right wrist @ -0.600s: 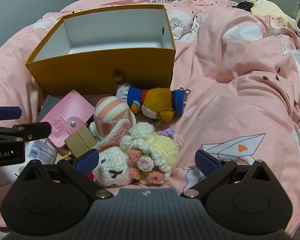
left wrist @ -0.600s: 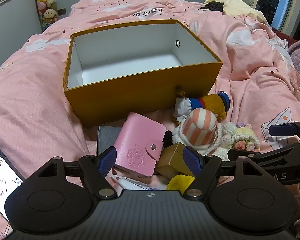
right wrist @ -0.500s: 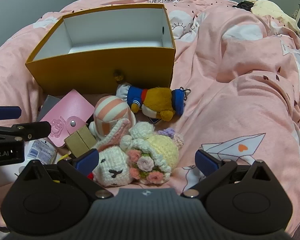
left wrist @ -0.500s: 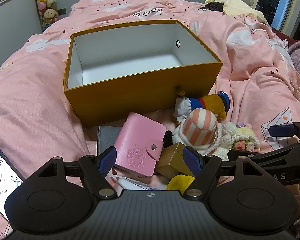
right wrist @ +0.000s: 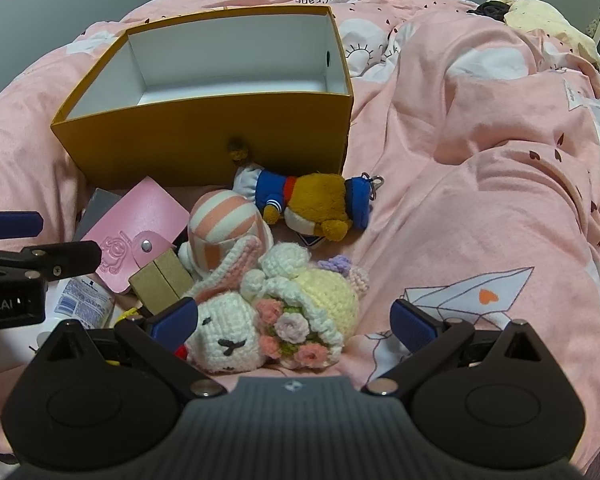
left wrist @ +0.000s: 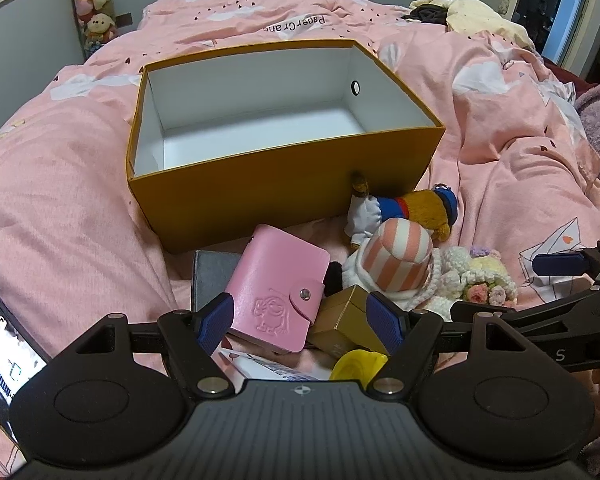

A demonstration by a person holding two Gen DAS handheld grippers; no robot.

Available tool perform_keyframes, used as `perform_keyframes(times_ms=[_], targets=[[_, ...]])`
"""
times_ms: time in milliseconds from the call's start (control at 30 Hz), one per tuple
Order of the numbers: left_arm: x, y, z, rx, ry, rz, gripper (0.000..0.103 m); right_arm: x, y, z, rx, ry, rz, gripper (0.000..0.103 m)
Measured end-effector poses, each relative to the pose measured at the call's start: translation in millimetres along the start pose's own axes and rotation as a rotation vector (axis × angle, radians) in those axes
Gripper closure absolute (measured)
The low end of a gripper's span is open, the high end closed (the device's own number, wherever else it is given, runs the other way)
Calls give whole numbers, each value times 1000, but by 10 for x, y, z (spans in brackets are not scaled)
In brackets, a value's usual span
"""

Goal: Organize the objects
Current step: 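Move both tools toward the pile, left tool toward the pink wallet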

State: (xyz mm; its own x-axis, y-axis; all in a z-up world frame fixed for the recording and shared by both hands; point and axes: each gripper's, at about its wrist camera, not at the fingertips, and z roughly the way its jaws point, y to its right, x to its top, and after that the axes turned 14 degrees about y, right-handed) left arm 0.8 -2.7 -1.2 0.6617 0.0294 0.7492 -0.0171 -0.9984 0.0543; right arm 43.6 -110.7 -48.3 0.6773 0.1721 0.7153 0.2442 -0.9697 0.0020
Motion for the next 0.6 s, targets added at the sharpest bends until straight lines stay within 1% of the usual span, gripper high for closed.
perform_keyframes(times_ms=[67,167,200,300,367,400,467,533,600], targets=[[5,-11,-17,-14,10,-8,17,-4,6,0,13,1,8,1],[26,-34,-28,-50,19,-31,23,2,10,-18,27,20,19,2],[32,-29,-31,-58,19,-31,25,8,14,-27,28,25,17,5],[41,-9,-15,-70,1,-34,26,18,17,-33,22,33,5,17],[40,-17,16,-86,-28,-62,30,17,44,-26,26,26,14,32],[37,-22,33,-104,-39,-76,35,15,64,-15,26,18,21,35],[29,-20,61,-116,-61,-88,45,8,102,-2,23,11,38,40],[18,-6,91,-126,-79,-82,56,5,114,11,24,7,45,43],[14,4,114,-129,-91,-72,61,16,89,11,43,13,40,44]])
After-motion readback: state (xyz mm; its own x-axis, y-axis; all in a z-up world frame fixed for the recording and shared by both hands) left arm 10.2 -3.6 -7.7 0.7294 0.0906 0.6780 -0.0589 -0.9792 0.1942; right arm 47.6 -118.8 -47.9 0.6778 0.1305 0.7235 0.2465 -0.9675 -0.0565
